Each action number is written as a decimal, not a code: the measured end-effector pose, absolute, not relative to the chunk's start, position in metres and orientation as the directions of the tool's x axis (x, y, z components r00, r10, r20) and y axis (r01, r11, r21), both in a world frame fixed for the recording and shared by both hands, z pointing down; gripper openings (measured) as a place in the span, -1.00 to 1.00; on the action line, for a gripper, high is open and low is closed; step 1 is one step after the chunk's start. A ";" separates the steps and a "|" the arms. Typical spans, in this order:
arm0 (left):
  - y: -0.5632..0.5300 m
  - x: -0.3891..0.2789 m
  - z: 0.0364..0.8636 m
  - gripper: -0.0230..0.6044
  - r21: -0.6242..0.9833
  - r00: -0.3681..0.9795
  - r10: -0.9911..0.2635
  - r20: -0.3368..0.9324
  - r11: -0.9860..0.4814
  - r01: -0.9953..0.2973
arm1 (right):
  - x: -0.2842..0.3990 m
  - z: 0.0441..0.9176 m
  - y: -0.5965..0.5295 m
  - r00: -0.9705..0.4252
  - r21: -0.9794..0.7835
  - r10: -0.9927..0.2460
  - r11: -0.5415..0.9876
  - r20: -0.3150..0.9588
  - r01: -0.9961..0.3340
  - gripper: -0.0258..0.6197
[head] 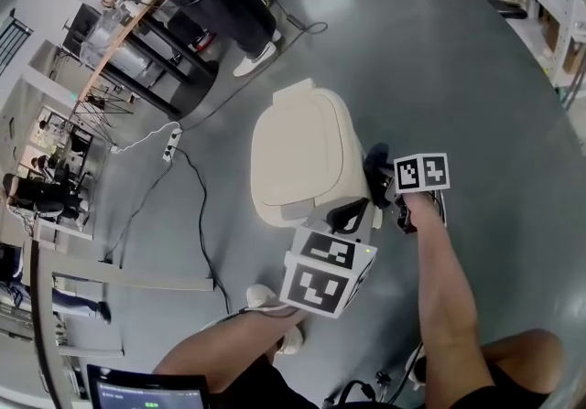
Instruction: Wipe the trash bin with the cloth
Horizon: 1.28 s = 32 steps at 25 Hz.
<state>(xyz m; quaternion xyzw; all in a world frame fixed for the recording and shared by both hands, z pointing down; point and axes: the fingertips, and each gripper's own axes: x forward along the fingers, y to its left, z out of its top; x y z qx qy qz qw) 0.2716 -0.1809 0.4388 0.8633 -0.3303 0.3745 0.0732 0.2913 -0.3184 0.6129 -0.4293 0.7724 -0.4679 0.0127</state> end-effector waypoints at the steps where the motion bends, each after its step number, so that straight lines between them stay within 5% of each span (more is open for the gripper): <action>1: -0.180 0.272 0.440 -0.94 -0.125 0.501 -0.510 0.699 -0.777 -0.617 | 0.290 0.623 -0.319 -0.629 -0.740 -0.672 0.176 0.392 -0.649 -0.67; 12: -0.178 0.273 0.451 -0.94 -0.126 0.500 -0.487 0.716 -0.795 -0.593 | 0.290 0.729 -0.316 -0.573 -0.693 -0.593 0.035 0.565 -0.720 -0.67; 19: -0.174 0.272 0.462 -0.94 -0.136 0.491 -0.475 0.730 -0.805 -0.577 | 0.306 0.665 -0.351 -0.540 -0.652 -0.663 0.102 0.519 -0.751 -0.67; 28: -0.170 0.268 0.455 -0.94 -0.137 0.498 -0.480 0.722 -0.805 -0.577 | 0.332 0.476 -0.387 -0.570 -0.700 -0.810 0.325 0.141 -0.636 -0.67; 32: -0.170 0.266 0.452 -0.94 -0.137 0.501 -0.482 0.719 -0.805 -0.578 | 0.335 0.467 -0.390 -0.574 -0.723 -0.811 0.328 0.114 -0.608 -0.67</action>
